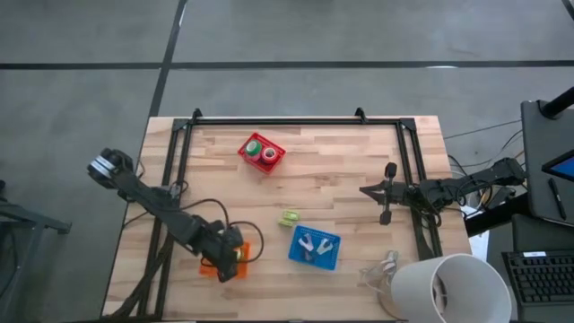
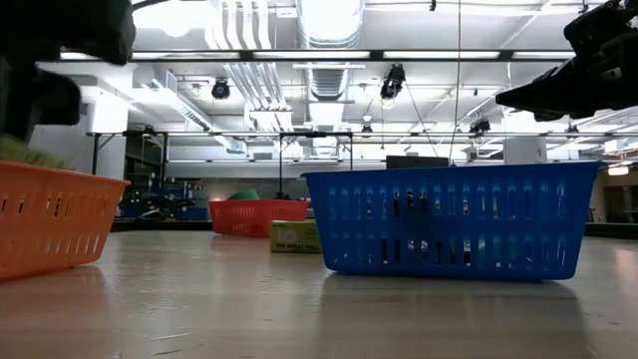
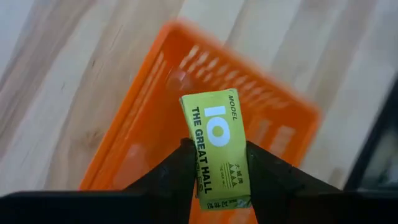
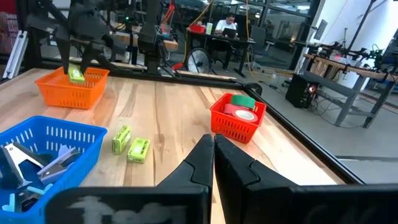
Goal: Pick and place Stapler, Stapler remover, tape
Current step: Put the top staples box into the orange bin, then put the bottom staples box into the orange bin
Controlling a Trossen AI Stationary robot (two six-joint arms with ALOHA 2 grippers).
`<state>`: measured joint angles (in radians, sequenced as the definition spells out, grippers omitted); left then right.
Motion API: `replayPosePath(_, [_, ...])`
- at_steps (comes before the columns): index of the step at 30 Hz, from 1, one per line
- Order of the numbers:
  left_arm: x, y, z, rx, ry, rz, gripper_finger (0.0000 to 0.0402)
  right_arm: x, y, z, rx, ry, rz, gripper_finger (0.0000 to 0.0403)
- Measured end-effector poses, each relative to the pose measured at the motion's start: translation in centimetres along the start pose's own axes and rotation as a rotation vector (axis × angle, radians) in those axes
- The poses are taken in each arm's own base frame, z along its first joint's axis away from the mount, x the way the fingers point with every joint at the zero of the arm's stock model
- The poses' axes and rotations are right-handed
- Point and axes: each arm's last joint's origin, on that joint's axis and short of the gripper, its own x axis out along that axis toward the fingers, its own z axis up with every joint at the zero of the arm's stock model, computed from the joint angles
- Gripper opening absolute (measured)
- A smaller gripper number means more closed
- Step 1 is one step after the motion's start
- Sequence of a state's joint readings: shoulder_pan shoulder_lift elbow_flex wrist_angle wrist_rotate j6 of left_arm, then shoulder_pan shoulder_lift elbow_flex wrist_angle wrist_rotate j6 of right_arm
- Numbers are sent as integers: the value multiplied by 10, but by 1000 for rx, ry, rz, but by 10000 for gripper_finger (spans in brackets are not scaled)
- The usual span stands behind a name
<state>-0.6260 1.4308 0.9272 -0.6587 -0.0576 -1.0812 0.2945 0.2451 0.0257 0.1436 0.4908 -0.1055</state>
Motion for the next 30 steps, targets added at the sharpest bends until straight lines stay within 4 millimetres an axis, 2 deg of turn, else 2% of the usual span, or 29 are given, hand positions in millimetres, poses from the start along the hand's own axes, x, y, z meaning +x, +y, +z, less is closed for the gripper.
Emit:
replayPosePath(4, [7,5,-4,14,62,69,129,0,0,0,0,1,0,8])
replayPosePath(12, [17,6,-5,42,74,117,133,0,0,-1,-4,7,1,8])
replayPosePath(23, [15,10,-4,7,52,158,202,0,0,-1,-4,8,1,8])
replayPosePath(30, [5,7,9,54,-28,156,208,0,0,-1,-4,8,1,8])
